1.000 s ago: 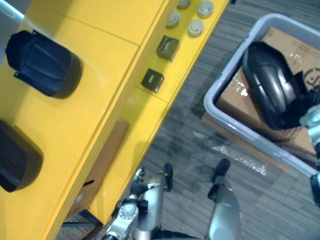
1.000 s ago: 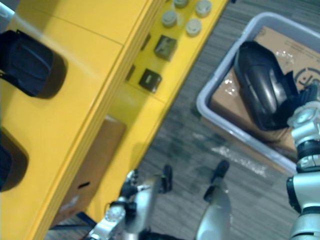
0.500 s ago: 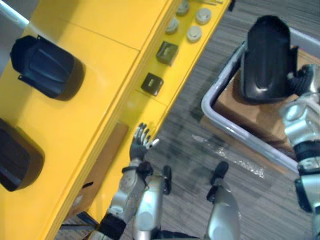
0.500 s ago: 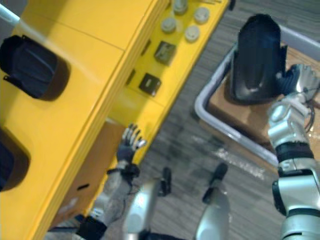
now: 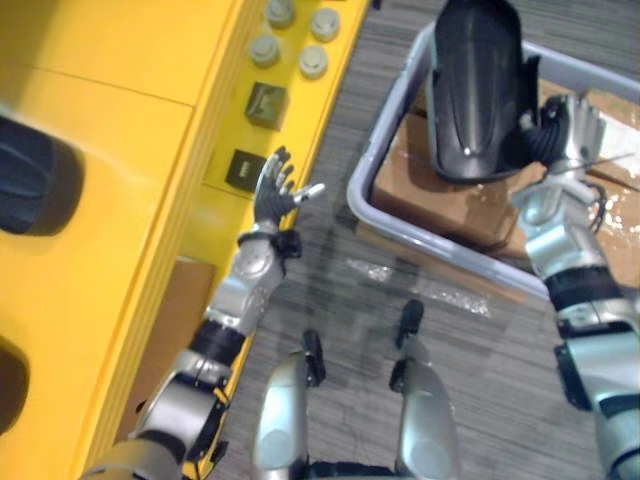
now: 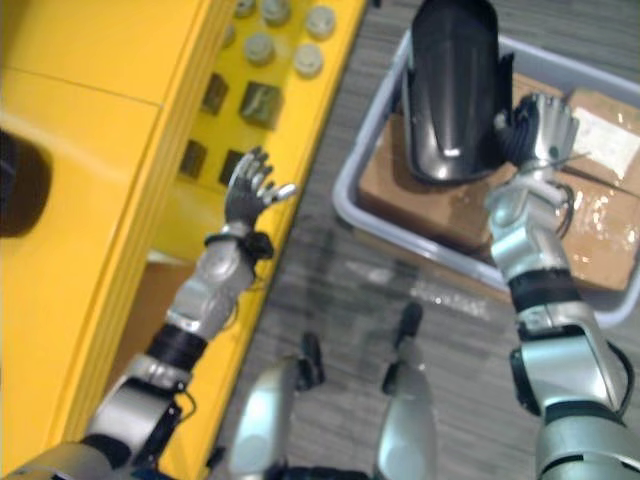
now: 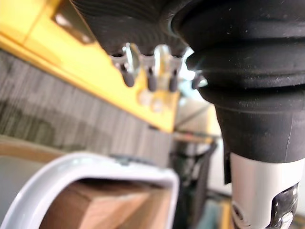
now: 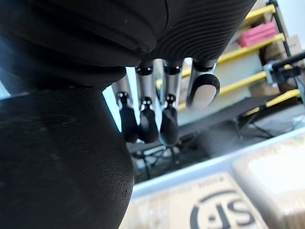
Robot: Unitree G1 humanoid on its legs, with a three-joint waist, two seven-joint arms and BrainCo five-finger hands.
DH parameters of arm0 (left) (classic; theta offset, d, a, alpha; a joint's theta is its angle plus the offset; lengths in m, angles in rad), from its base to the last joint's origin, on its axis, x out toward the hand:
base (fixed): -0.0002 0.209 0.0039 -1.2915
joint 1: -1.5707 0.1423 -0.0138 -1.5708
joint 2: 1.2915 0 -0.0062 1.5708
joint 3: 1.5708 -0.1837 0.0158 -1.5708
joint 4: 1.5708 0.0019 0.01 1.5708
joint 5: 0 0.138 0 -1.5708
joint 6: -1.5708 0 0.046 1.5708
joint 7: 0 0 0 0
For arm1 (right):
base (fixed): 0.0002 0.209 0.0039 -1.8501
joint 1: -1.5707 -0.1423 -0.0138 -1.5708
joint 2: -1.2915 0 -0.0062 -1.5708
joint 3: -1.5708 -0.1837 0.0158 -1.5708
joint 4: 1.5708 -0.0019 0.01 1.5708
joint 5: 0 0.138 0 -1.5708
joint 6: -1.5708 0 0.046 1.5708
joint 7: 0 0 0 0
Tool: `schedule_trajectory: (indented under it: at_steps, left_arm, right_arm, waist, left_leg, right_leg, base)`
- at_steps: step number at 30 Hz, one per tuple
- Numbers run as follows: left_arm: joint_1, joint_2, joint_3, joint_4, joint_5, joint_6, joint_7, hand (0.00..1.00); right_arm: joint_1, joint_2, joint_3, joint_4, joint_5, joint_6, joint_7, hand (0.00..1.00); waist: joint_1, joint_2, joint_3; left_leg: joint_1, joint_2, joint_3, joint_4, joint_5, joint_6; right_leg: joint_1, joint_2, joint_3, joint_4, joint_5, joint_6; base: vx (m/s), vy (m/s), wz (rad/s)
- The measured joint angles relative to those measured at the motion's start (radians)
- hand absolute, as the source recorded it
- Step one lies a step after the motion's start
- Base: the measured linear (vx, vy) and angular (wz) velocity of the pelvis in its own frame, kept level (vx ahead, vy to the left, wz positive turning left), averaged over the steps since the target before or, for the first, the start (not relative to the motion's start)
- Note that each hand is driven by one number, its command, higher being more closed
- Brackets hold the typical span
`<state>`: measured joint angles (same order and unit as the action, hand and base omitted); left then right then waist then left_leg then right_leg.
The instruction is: Walk over and take plastic housings, then place them on the shelf
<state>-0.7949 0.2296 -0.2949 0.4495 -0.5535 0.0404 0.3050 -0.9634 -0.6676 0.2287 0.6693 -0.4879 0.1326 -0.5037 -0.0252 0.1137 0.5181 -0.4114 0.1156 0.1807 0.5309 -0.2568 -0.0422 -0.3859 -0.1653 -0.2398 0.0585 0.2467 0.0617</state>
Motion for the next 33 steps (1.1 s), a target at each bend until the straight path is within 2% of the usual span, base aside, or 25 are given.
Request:
schedule_trajectory:
  at_steps: [4,6,7,11,16,19,22,25,30,33]
  left_arm:
    - [-0.063,0.008,-0.004,0.045,-0.091,0.055,-0.002,0.0]
    - [-0.086,0.008,-0.018,0.078,-0.153,0.086,0.0,0.0]
    - [-0.103,0.008,-0.034,0.115,-0.2,0.116,0.0,0.0]
    - [-0.115,-0.001,-0.047,0.179,-0.283,0.144,-0.015,0.0]
    - [-0.122,-0.004,-0.077,0.211,-0.429,0.142,-0.045,0.0]
    - [-0.129,-0.014,-0.082,0.233,-0.468,0.115,-0.072,0.0]
    - [-0.129,-0.024,-0.096,0.239,-0.47,0.086,-0.076,0.0]
    - [-0.13,-0.04,-0.119,0.239,-0.5,0.038,-0.084,0.0]
    - [-0.132,-0.073,-0.12,0.239,-0.512,-0.035,-0.088,0.0]
    - [-0.142,-0.082,-0.12,0.238,-0.546,-0.064,-0.09,0.0]
  right_arm:
    - [-0.034,0.003,0.028,-0.006,-0.039,-0.04,0.0,1.0]
    - [-0.034,0.003,0.036,-0.011,-0.044,-0.055,0.0,1.0]
    - [-0.034,0.003,0.043,-0.011,-0.062,-0.069,0.0,1.0]
    - [-0.034,0.003,0.065,-0.011,-0.087,-0.099,0.0,1.0]
    - [-0.039,0.003,0.087,-0.011,-0.128,-0.137,0.0,1.0]
    - [-0.041,0.007,0.108,-0.011,-0.159,-0.17,0.0,1.0]
    - [-0.042,0.012,0.114,-0.011,-0.176,-0.182,0.0,1.0]
    - [-0.044,0.019,0.146,-0.011,-0.195,-0.2,0.0,1.0]
    - [-0.044,0.045,0.185,-0.011,-0.198,-0.206,0.0,1.0]
    - [-0.044,0.057,0.192,-0.011,-0.214,-0.207,0.0,1.0]
  waist:
    - [-0.021,-0.027,0.003]
    - [-0.036,-0.029,0.004]
    - [-0.043,-0.029,0.004]
    - [-0.048,-0.029,0.004]
    - [-0.048,-0.032,0.006]
    - [-0.048,-0.039,0.01]
    - [-0.046,-0.04,0.009]
    - [-0.047,-0.04,0.009]
    - [-0.049,-0.04,0.009]
    - [-0.049,-0.041,0.009]
  left_leg:
    - [0.006,0.009,0.029,-0.005,-0.002,-0.003]
    - [0.007,0.009,0.03,-0.005,-0.002,-0.004]
    - [0.009,0.01,0.033,-0.005,-0.002,-0.004]
    - [0.011,0.011,0.044,-0.004,-0.003,-0.004]
    - [0.009,0.011,0.046,-0.001,-0.003,-0.004]
    - [0.009,0.011,0.045,-0.001,-0.002,-0.004]
    - [0.009,0.009,0.045,-0.002,-0.002,-0.004]
    - [0.009,0.008,0.045,-0.004,-0.002,-0.004]
    - [0.009,0.009,0.043,-0.002,-0.002,-0.004]
    - [0.009,0.009,0.041,-0.001,-0.002,-0.004]
  right_leg:
    - [-0.016,0.01,0.031,0.0,0.005,-0.004]
    - [-0.016,0.01,0.035,0.0,0.005,-0.004]
    - [-0.017,0.01,0.039,0.0,0.005,-0.003]
    - [-0.019,0.012,0.049,-0.005,0.011,-0.003]
    - [-0.019,0.012,0.052,-0.01,0.014,-0.002]
    - [-0.019,0.012,0.052,-0.01,0.016,-0.001]
    - [-0.019,0.011,0.051,-0.01,0.017,-0.001]
    - [-0.019,0.01,0.051,-0.01,0.017,0.0]
    - [-0.016,0.01,0.05,-0.01,0.017,0.0]
    - [-0.013,0.01,0.049,-0.01,0.017,0.0]
  base:
    - [-0.04,0.016,-0.21]
    - [-0.06,0.021,-0.05]
    - [-0.06,0.026,-0.05]
    - [-0.06,0.019,-0.07]
    - [-0.07,0.021,-0.02]
    - [-0.05,0.023,0.01]
    - [-0.02,0.009,0.01]
    - [-0.02,0.022,0.0]
    - [-0.04,0.023,0.01]
    - [-0.04,0.02,0.01]
